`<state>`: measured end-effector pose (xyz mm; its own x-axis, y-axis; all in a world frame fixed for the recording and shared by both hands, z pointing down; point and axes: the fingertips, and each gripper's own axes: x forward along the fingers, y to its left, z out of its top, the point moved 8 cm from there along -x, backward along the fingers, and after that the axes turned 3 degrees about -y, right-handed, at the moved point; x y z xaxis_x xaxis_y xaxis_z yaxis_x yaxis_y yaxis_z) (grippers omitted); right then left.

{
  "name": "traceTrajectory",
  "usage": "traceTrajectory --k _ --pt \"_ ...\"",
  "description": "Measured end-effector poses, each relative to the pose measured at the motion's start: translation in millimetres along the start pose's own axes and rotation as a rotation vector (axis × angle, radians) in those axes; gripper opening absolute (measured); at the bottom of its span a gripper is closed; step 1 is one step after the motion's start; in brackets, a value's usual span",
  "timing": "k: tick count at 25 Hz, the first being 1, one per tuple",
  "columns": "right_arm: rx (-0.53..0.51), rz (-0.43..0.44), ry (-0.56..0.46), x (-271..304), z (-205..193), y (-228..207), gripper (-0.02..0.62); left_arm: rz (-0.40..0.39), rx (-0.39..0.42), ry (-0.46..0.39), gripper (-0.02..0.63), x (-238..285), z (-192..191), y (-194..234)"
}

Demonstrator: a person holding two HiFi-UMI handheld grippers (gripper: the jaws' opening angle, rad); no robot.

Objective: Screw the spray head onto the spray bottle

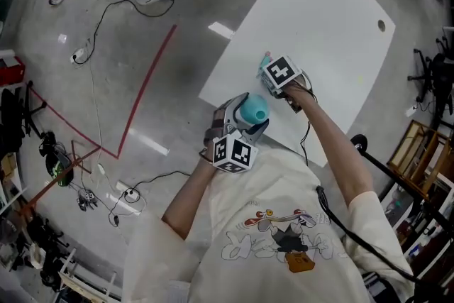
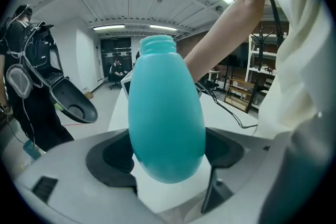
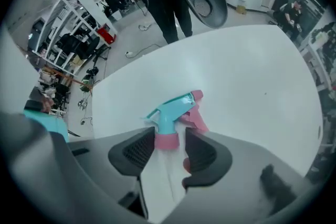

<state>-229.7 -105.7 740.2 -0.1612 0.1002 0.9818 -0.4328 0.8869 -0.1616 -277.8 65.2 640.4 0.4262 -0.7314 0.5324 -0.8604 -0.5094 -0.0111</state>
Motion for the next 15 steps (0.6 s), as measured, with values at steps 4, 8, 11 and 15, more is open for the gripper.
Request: traceTrajectory --k 4,8,11,15 --pt "-0.012 -0.059 0.008 -7.0 13.9 -12.8 0.146 -0.001 -0.006 0.009 0.407 8.6 10.9 17.3" --pt "0.093 0.011 -0.214 -28.6 9.6 -16.4 0.144 -0.03 0.016 0.022 0.407 17.4 7.7 24.8" --pt "0.227 0.083 -0.483 -88.9 -0.3 -18.1 0.144 -0.074 0.036 0.035 0.407 18.2 16.9 21.5" --pt "0.273 0.142 -0.891 -214.9 -26.4 -33.7 0.144 -0.131 0.044 0.047 0.407 36.1 63.2 4.9"
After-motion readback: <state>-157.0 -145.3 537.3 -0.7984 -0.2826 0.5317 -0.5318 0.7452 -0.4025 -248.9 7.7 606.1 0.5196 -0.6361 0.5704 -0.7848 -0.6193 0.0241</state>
